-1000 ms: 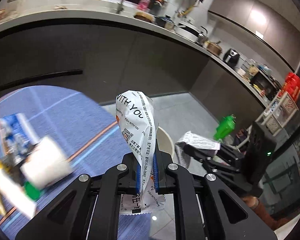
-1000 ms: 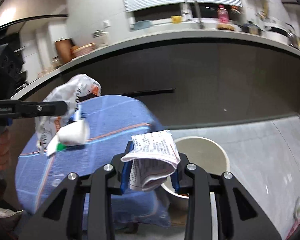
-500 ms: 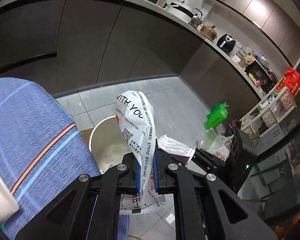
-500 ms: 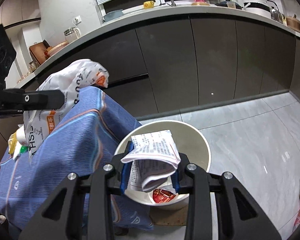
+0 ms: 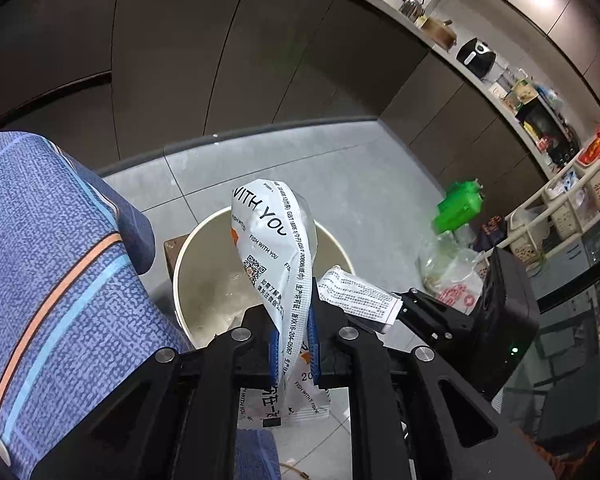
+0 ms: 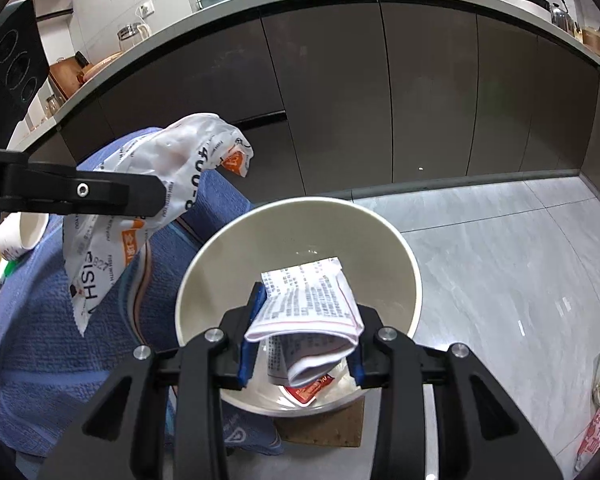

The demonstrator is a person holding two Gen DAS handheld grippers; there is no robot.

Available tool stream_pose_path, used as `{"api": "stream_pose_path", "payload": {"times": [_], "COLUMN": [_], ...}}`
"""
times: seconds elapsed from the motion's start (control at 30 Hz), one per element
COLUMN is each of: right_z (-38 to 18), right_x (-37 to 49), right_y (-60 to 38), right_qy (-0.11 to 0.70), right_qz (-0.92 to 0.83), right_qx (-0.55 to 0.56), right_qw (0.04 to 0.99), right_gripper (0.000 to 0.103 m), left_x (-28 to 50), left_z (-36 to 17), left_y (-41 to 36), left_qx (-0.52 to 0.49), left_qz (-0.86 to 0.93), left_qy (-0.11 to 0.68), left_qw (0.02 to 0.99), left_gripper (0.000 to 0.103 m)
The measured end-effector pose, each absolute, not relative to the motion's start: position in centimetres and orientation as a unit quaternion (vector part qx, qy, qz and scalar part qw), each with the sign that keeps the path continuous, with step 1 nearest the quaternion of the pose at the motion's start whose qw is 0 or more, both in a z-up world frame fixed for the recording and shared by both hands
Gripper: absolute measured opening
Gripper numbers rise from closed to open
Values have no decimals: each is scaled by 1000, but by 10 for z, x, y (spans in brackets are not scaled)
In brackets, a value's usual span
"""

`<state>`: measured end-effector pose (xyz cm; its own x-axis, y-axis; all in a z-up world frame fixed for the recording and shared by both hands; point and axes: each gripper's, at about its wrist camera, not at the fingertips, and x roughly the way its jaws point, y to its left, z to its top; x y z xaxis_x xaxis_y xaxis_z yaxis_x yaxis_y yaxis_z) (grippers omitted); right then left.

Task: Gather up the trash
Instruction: 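Carry both items to the bin and open both grippers above it, then return both tools over the table toward the remaining trash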

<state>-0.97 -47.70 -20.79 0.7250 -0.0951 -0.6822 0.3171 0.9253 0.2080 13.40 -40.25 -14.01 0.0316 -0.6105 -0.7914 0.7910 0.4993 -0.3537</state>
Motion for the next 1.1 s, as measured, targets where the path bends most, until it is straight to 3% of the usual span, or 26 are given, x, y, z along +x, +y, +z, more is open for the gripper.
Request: {"api": "stream_pose_path", "payload": {"times": [0.07, 0.17, 0.2, 0.23, 0.33, 0.5, 0.57, 1.1], "right_z": [-208, -209, -208, -207, -203, -197, -194, -141], "right_x": [-8, -5, -6, -6, -9, -19, -25, -36], "right_y": [-477, -476, -476, -474, -471, -467, -463, -423], "right_qy": [356, 357, 356, 355, 347, 341, 338, 323], "right_qz": [-112, -110, -110, -110, -109, -109, -107, -89], "right_qx": [156, 147, 144, 139, 128, 114, 113, 104], "right_qw": [915, 916, 917, 918, 923, 927, 928, 937], "right_gripper": [38, 48, 59, 69, 82, 98, 99, 99], "left_x": [133, 129, 129, 129, 130, 132, 130, 111], "left_z": [-143, -145, -145, -144, -139, -124, -119, -67], "left_y": [-407, -419, -421, -424, -421, -409, -402, -308], "left_qx": [96, 101, 103, 102, 96, 77, 77, 55], "left_qz": [-490, -485, -481, -478, -472, -457, -449, -399], "left_qy": [493, 491, 490, 487, 477, 453, 441, 398], "left_qw": [713, 717, 720, 724, 735, 762, 774, 824], "left_gripper": [12, 19, 22, 29, 53, 78, 91, 94]}}
